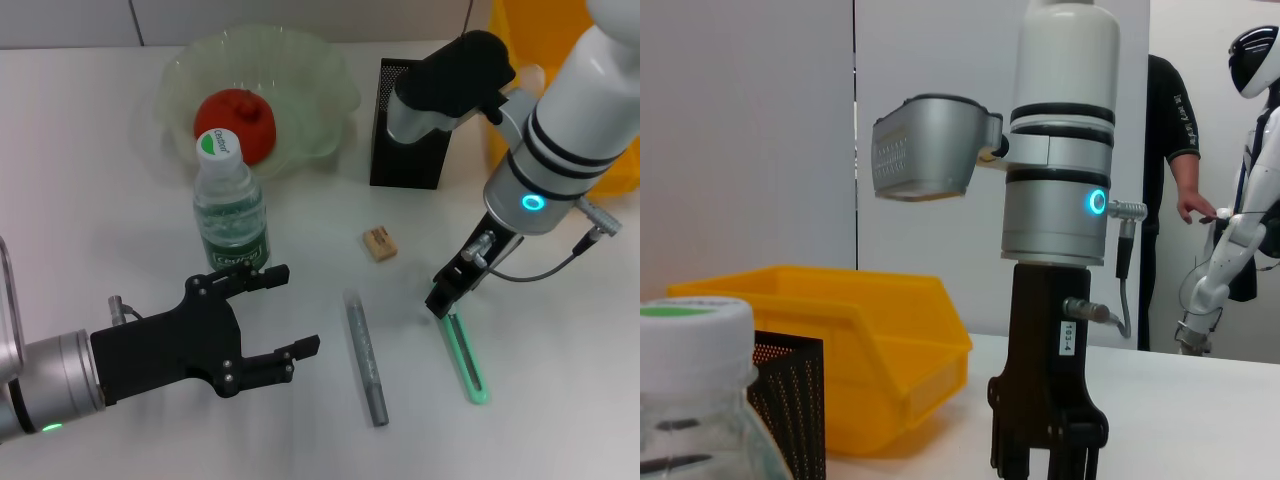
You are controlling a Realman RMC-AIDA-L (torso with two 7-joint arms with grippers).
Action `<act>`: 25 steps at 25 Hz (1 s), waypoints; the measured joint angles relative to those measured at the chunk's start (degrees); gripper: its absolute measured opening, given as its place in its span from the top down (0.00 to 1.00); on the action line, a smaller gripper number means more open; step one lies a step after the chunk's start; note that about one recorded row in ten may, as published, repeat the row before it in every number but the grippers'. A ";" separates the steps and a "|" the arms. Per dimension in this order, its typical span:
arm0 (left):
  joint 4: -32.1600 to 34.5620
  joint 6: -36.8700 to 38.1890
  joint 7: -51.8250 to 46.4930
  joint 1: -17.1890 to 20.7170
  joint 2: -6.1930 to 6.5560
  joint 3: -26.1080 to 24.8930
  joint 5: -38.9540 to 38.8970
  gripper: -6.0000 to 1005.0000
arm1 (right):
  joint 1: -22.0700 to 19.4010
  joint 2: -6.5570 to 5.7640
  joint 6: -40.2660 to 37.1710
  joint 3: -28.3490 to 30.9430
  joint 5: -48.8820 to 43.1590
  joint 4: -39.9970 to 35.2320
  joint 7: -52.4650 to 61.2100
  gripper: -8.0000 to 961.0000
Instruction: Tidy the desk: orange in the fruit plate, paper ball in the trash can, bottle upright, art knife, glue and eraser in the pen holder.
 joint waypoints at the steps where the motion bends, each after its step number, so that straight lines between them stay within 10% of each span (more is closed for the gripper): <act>1: 0.00 -0.04 0.01 -0.01 0.00 -0.02 0.00 0.20 | 0.16 0.01 0.21 -0.35 0.00 0.28 0.24 0.42; 25: -0.44 -0.58 0.73 -0.30 0.00 -0.07 0.00 0.20 | 1.25 0.09 1.48 -1.31 1.86 4.19 0.29 0.66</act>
